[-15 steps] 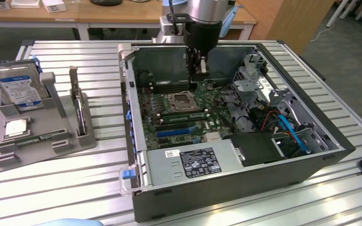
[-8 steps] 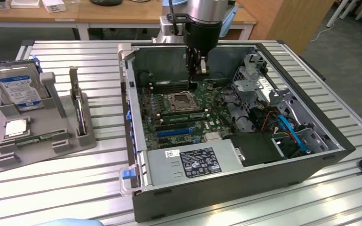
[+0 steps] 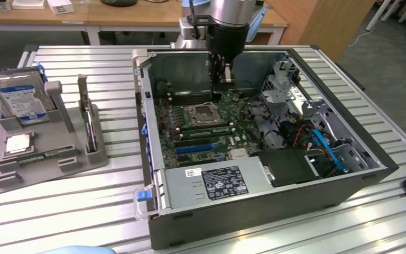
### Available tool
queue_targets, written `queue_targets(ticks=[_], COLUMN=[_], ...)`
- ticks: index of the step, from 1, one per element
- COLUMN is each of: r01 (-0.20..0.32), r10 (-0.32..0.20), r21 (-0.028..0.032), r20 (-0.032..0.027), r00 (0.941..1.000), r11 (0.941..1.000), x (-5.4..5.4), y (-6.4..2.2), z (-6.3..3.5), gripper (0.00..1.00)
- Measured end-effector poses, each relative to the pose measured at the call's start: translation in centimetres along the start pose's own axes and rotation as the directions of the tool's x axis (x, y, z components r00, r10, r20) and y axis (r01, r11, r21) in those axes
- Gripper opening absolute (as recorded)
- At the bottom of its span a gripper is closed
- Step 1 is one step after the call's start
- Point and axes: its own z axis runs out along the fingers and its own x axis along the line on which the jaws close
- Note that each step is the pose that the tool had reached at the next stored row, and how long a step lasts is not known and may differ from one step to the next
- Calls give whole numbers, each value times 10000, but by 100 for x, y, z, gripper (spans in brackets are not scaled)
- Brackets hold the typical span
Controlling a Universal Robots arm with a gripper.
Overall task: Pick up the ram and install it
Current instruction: 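Press down the ram until it locks into place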
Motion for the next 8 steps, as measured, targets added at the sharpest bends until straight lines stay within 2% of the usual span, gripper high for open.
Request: queue_targets(ticks=[4,8], r01=[-726,-1421], r10=[726,1421], r21=[-43,-84], r20=[-11,-27], r00=[9974,9899], r11=[9974,9898], x=[-1,-1], y=[0,0], z=[6,10], gripper=[10,10])
